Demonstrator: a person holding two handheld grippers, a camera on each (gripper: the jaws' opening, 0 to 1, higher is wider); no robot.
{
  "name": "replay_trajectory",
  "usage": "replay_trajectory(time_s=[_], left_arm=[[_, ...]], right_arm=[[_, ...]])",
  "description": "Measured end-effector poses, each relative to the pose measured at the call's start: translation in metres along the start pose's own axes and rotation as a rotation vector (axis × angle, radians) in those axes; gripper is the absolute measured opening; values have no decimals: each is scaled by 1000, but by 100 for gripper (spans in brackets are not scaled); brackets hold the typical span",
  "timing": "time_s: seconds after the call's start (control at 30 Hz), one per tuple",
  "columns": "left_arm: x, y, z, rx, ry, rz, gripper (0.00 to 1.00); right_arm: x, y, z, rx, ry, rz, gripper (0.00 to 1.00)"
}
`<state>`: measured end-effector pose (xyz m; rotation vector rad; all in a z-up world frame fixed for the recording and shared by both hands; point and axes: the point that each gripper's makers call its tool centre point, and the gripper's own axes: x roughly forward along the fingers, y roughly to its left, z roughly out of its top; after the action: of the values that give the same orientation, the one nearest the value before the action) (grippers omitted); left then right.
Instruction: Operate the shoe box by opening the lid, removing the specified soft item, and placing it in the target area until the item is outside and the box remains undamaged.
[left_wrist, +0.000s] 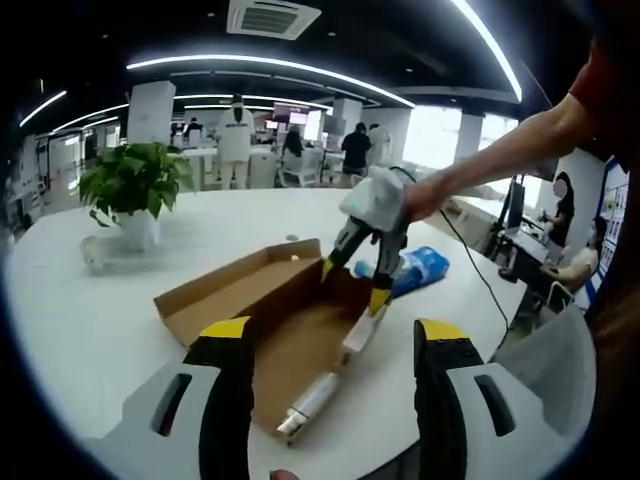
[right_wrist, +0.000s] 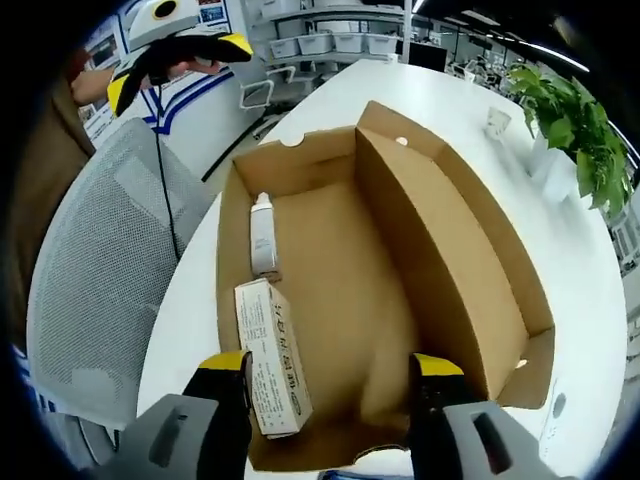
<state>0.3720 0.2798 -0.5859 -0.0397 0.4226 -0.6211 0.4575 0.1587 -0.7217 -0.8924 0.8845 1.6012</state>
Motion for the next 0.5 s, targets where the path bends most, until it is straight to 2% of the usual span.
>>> replay_trajectory(time_s=[0.1,0.3,0.4,0.5], left_arm=[[0,2,1,0,-3,4,64],[-2,5,3,-3,-8,13,64],[-2,5,3,-5,-8,15,64],[-2,4,2,-7,-7,16,64]], right_arm=[[5,4,-2,-37,24,29,64],[14,8,-5,-77,59,49,60],[12,2,-3,-92,56,23,64],[10,1,-5,-90,57,20,62]])
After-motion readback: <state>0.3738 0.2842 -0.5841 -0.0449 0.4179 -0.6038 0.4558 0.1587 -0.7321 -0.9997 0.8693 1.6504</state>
